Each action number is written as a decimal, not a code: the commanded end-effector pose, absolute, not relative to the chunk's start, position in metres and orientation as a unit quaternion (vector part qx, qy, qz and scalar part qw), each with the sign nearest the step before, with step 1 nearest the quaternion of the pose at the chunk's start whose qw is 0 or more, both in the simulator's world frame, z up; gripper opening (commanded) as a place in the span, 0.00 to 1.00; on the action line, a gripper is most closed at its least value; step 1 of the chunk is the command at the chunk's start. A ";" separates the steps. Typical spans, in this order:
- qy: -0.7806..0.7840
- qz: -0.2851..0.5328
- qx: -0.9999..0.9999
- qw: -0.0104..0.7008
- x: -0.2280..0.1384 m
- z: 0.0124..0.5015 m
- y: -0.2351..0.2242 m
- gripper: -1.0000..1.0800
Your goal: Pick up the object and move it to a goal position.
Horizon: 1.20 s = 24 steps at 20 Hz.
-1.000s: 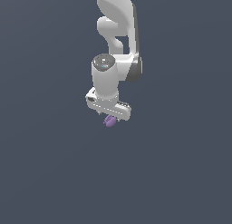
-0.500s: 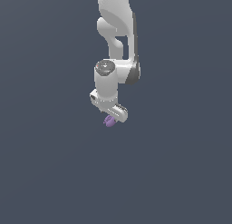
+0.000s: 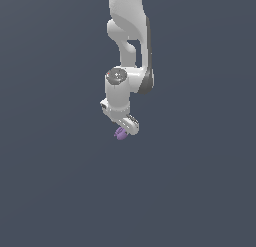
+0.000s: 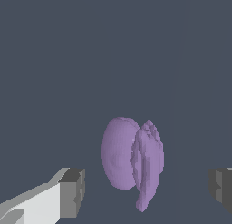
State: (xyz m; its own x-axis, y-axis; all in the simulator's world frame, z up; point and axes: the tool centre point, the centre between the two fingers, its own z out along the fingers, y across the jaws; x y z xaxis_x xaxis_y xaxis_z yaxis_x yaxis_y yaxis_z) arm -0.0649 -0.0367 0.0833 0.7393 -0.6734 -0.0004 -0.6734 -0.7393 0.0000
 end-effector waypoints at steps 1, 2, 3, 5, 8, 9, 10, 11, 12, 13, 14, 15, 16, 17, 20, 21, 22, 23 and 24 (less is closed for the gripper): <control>0.361 0.000 -0.933 0.000 -0.065 0.083 -0.037 0.96; 0.361 0.000 -0.933 0.000 -0.065 0.083 -0.037 0.96; 0.361 0.000 -0.933 0.000 -0.065 0.082 -0.037 0.96; 0.361 0.000 -0.932 0.000 -0.065 0.078 -0.037 0.96; 0.362 0.000 -0.932 0.000 -0.066 0.067 -0.037 0.96; 0.362 0.000 -0.932 0.000 -0.066 0.062 -0.037 0.96; 0.363 0.000 -0.932 0.000 -0.066 0.057 -0.037 0.96; 0.363 0.000 -0.932 0.000 -0.066 0.052 -0.037 0.96; 0.363 0.000 -0.932 0.000 -0.066 0.047 -0.037 0.96; 0.363 0.000 -0.932 0.000 -0.067 0.043 -0.037 0.96; 0.363 0.000 -0.932 0.000 -0.066 0.040 -0.037 0.96; 0.363 0.000 -0.932 0.000 -0.066 0.037 -0.037 0.96; 0.363 0.000 -0.932 0.000 -0.066 0.035 -0.037 0.96; 0.363 0.000 -0.932 0.000 -0.066 0.034 -0.037 0.96; 0.363 0.000 -0.932 0.000 -0.066 0.033 -0.037 0.00; 0.363 0.000 -0.932 0.000 -0.066 0.033 -0.037 0.00; 0.363 0.000 -0.932 0.000 -0.066 0.033 -0.037 0.00; 0.363 0.000 -0.932 0.000 -0.066 0.033 -0.037 0.00; 0.363 0.000 -0.932 0.000 -0.066 0.033 -0.037 0.00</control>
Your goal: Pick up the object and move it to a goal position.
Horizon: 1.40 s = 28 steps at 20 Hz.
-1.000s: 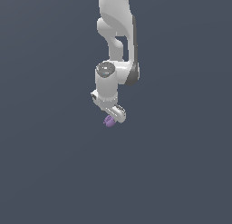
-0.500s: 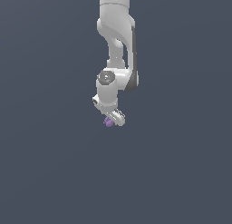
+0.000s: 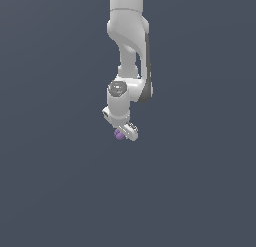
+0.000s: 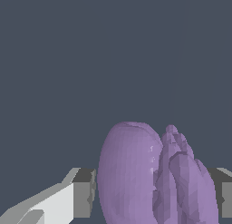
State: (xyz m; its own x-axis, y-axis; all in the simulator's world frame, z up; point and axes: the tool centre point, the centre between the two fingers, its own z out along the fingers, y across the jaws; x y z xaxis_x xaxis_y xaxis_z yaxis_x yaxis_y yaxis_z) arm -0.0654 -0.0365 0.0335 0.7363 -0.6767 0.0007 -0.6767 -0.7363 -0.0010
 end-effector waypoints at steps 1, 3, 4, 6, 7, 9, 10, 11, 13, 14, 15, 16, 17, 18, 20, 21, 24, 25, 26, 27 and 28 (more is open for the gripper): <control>0.363 0.000 -0.932 0.000 -0.066 0.033 -0.037 0.00; 0.363 0.000 -0.932 0.000 -0.066 0.033 -0.037 0.00; 0.363 0.000 -0.932 0.000 -0.066 0.033 -0.037 0.00; 0.363 -0.001 -0.932 0.000 -0.065 0.033 -0.037 0.00; 0.363 -0.001 -0.932 0.000 -0.065 0.034 -0.037 0.00; 0.363 -0.001 -0.932 0.000 -0.065 0.036 -0.036 0.00; 0.363 -0.001 -0.932 0.000 -0.065 0.038 -0.036 0.00; 0.363 -0.001 -0.932 0.000 -0.065 0.040 -0.035 0.00; 0.363 -0.001 -0.932 0.000 -0.065 0.046 -0.033 0.00; 0.363 -0.001 -0.932 0.000 -0.065 0.050 -0.033 0.00; 0.363 -0.001 -0.932 0.000 -0.065 0.055 -0.031 0.00; 0.363 -0.001 -0.932 0.000 -0.065 0.060 -0.030 0.00; 0.363 -0.001 -0.932 0.000 -0.065 0.066 -0.029 0.00; 0.364 0.000 -0.932 0.000 -0.065 0.072 -0.028 0.00; 0.364 0.000 -0.932 0.000 -0.064 0.086 -0.024 0.00; 0.364 0.000 -0.932 0.000 -0.064 0.094 -0.023 0.00; 0.364 0.000 -0.931 0.000 -0.064 0.120 -0.017 0.00; 0.364 0.000 -0.931 0.000 -0.063 0.130 -0.015 0.00; 0.364 0.000 -0.931 0.000 -0.063 0.140 -0.012 0.00; 0.364 0.000 -0.931 0.000 -0.063 0.151 -0.010 0.00; 0.364 0.000 -0.931 0.000 -0.063 0.162 -0.007 0.00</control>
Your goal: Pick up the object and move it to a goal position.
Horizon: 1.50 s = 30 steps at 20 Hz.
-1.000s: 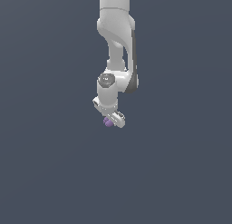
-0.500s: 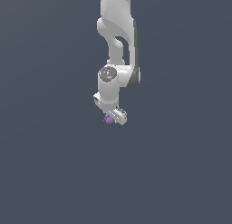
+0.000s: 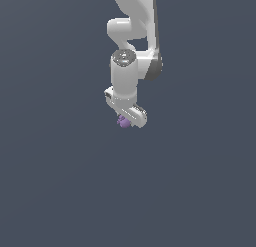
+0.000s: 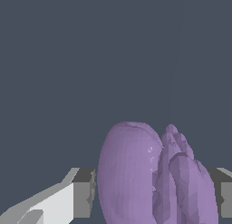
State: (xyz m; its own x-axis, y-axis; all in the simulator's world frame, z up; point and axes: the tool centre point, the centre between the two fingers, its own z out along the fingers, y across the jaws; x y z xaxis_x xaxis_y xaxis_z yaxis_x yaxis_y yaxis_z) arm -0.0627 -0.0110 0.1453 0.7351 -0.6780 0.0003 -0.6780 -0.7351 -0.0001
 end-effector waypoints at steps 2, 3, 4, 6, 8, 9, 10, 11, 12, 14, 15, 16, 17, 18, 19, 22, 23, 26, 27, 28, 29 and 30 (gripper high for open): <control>-0.364 0.001 0.931 0.001 -0.062 0.184 -0.003 0.00; -0.364 0.001 0.931 0.001 -0.062 0.195 0.000 0.00; -0.364 0.001 0.931 0.001 -0.061 0.206 0.002 0.00; -0.364 0.001 0.931 0.001 -0.061 0.227 0.007 0.00; -0.364 0.001 0.931 0.001 -0.060 0.248 0.012 0.00; -0.364 0.001 0.931 0.001 -0.059 0.259 0.014 0.00; -0.364 0.001 0.931 0.001 -0.059 0.269 0.017 0.00; -0.364 0.001 0.931 0.001 -0.059 0.280 0.019 0.00; -0.365 0.001 0.931 0.001 -0.058 0.290 0.021 0.00; -0.365 0.001 0.931 0.001 -0.057 0.311 0.026 0.00; -0.365 0.001 0.931 0.001 -0.057 0.321 0.029 0.00; -0.365 0.001 0.931 0.001 -0.056 0.331 0.031 0.00; -0.365 0.001 0.931 0.001 -0.056 0.342 0.033 0.00; -0.364 0.001 0.931 0.001 -0.055 0.352 0.036 0.00; -0.364 0.001 0.931 0.001 -0.054 0.362 0.038 0.00; -0.364 0.001 0.931 0.001 -0.052 0.392 0.045 0.00; -0.364 0.001 0.931 0.001 -0.052 0.402 0.048 0.00; -0.364 0.000 0.931 0.001 -0.049 0.428 0.054 0.00; -0.364 0.000 0.931 0.000 -0.049 0.436 0.056 0.00; -0.364 0.000 0.931 0.000 -0.048 0.443 0.058 0.00; -0.364 0.000 0.931 0.000 -0.047 0.449 0.059 0.00; -0.364 0.000 0.931 0.000 -0.047 0.455 0.061 0.00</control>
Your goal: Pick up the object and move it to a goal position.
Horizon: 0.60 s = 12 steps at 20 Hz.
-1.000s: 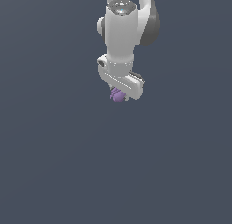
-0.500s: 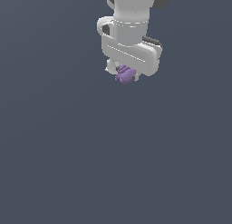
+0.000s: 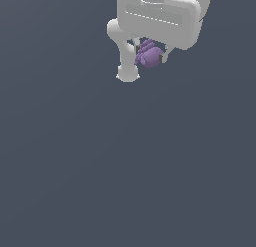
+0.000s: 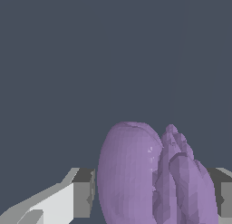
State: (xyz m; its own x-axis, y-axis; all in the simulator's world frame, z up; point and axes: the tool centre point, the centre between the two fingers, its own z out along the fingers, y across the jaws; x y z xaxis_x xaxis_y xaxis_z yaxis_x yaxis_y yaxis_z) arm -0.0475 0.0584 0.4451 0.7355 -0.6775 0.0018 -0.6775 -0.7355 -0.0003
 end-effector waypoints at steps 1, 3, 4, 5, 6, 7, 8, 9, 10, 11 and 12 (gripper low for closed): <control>-0.364 0.000 0.932 0.000 -0.046 0.461 0.062 0.00; -0.364 0.000 0.932 0.000 -0.045 0.470 0.064 0.00; -0.364 0.000 0.932 0.000 -0.044 0.474 0.065 0.00; -0.364 0.000 0.932 0.000 -0.044 0.478 0.066 0.00; -0.364 0.000 0.932 0.000 -0.043 0.481 0.067 0.00; -0.363 0.000 0.932 0.000 -0.043 0.484 0.068 0.00; -0.363 0.000 0.932 0.000 -0.043 0.486 0.068 0.00; -0.363 0.000 0.932 0.000 -0.042 0.488 0.069 0.00; -0.363 0.000 0.932 0.000 -0.042 0.490 0.069 0.00; -0.363 0.000 0.932 0.000 -0.042 0.491 0.070 0.00; -0.363 0.000 0.932 0.000 -0.041 0.492 0.070 0.00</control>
